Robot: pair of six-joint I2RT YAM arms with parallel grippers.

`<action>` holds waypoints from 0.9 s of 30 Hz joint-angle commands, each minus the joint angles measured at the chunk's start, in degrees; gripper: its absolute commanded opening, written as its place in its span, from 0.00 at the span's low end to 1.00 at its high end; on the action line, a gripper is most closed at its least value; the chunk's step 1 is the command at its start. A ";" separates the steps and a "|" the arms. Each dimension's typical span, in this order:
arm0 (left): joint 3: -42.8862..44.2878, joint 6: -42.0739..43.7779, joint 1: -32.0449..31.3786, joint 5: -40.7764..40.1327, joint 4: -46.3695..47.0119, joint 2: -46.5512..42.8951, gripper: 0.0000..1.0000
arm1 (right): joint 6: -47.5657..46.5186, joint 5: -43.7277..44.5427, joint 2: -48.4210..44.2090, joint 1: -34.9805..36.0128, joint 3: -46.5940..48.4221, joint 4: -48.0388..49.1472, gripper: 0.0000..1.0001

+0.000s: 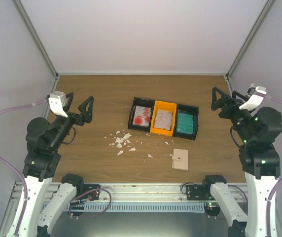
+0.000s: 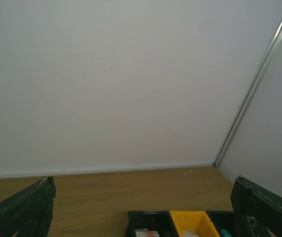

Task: Put the credit cards into the card holder
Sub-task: Open the card holder at the center of the board.

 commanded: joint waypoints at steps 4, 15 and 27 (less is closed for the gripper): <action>-4.93 -4.99 3.34 9.08 3.54 -2.65 0.98 | 1.37 -8.11 -1.46 -3.86 -2.59 2.36 0.99; -20.22 -12.55 4.39 25.90 12.79 -10.30 0.99 | -1.95 -19.56 -3.01 -5.05 -14.19 -4.13 1.00; -30.43 -23.93 -0.94 38.94 20.41 -3.00 0.99 | 3.82 -8.14 -5.55 -2.99 -31.16 -10.82 0.95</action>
